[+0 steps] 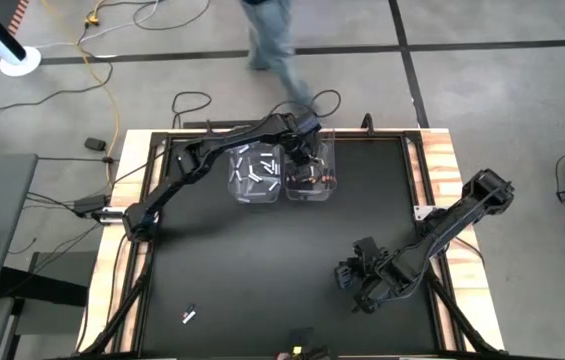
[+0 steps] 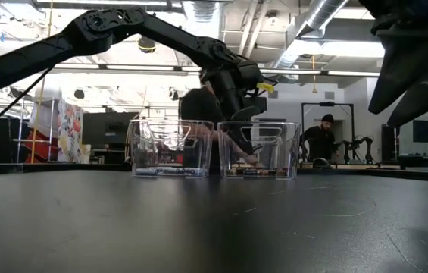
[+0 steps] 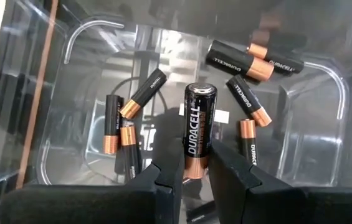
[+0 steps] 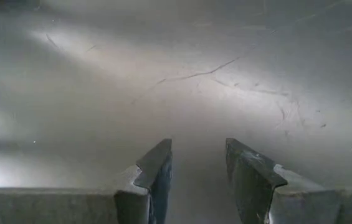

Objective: Sort batteries
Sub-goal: Put the black battery into the right transparent bin

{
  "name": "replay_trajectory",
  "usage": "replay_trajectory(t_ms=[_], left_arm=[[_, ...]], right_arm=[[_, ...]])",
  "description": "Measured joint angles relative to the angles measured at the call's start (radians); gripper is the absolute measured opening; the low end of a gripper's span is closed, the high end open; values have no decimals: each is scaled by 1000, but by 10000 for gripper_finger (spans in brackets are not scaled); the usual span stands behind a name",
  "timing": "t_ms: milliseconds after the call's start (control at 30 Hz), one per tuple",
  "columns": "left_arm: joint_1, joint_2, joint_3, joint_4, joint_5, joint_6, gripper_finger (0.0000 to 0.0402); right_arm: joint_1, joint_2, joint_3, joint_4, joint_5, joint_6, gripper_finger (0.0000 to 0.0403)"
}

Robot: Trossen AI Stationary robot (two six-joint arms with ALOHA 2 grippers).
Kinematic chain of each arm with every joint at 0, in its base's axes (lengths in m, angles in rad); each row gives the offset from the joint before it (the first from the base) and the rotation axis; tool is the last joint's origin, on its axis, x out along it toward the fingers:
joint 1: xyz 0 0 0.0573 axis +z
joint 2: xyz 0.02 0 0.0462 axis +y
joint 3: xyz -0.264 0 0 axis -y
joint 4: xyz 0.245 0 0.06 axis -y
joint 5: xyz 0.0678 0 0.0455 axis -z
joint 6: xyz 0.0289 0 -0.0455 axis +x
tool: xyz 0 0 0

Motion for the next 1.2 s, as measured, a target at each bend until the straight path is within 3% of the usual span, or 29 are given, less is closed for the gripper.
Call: replay_trajectory(t_ms=[300, 700, 933, 1200], left_arm=[[-11, 0, 0, 3, -9, 18, 60], [-11, 0, 0, 17, -12, 33, 127], [-11, 0, -1, 15, -103, 28, 129], [-12, -25, 0, 4, -104, -44, 130]], right_arm=[[-27, 0, 0, -37, 0, -5, 164], [-39, 0, 0, -47, 0, -8, 164], [-39, 0, 0, -47, 1, -8, 164], [-35, 0, 0, -47, 1, -8, 164]])
